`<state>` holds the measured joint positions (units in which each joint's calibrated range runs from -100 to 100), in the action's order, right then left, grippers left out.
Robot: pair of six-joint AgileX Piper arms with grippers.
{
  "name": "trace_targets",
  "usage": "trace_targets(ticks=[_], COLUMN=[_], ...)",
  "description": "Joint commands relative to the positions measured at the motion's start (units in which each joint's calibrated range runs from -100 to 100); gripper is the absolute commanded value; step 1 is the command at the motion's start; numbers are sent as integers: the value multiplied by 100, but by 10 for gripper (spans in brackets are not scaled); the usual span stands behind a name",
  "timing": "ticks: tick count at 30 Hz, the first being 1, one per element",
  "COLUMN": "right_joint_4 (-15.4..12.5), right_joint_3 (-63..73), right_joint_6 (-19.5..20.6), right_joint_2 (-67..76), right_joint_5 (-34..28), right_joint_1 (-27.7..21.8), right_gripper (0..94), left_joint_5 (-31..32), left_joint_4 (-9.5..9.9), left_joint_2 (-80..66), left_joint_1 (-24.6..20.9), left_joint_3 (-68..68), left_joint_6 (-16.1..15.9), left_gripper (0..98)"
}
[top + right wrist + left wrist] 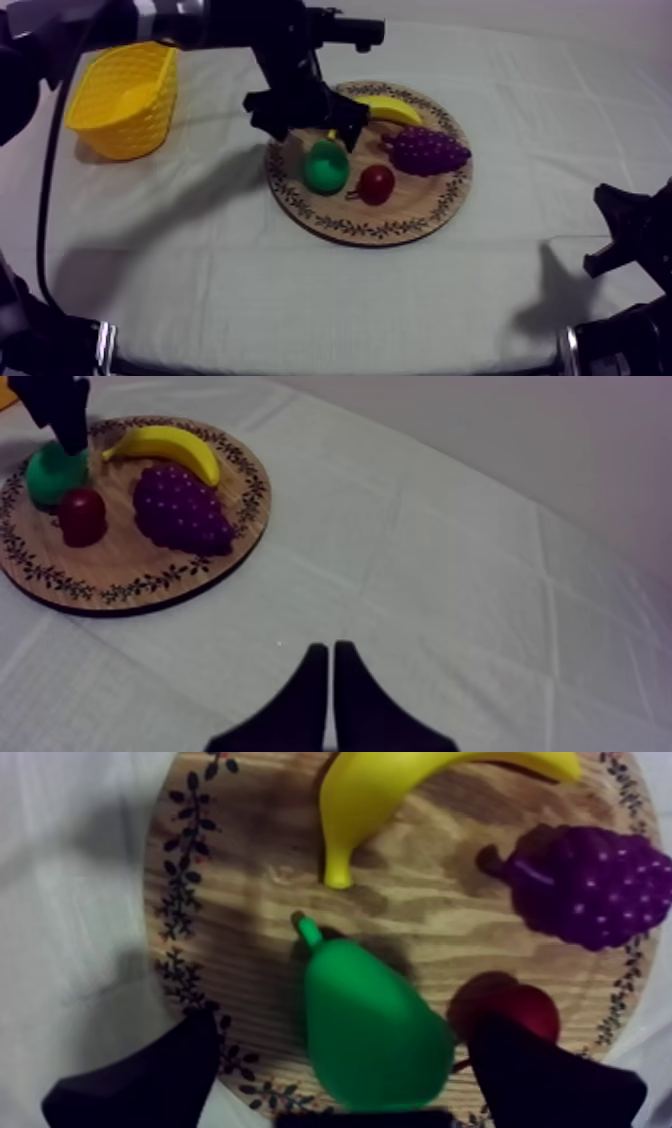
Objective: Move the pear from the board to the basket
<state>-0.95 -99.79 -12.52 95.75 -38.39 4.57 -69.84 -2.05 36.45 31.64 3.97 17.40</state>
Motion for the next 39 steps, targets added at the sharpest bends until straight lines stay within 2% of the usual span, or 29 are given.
trace_targets(ticks=[1, 7, 16, 29, 35, 39], right_joint_4=[0, 0, 0, 0, 0, 0], right_joint_3=[1, 1, 1, 1, 1, 1], right_joint_6=[-1, -1, -1, -1, -1, -1], right_joint_2=[1, 1, 1, 1, 1, 1], right_joint_5=[0, 0, 0, 0, 0, 0], right_joint_1=[2, 2, 2, 2, 2, 2], right_gripper=[3, 3, 3, 3, 3, 3], left_joint_5=[20, -3, -571, -753, -764, -766], left_joint_4=[-14, -103, -159, -122, -96, -43], left_joint_2=[110, 265, 634, 713, 621, 383], left_joint_1=[-3, -24, 14, 82, 135, 156], left_joint_3=[-41, -89, 388, 484, 444, 345], left_joint_6=[-4, -81, -144, -152, -118, -70], left_gripper=[956, 938, 884, 627, 531, 507])
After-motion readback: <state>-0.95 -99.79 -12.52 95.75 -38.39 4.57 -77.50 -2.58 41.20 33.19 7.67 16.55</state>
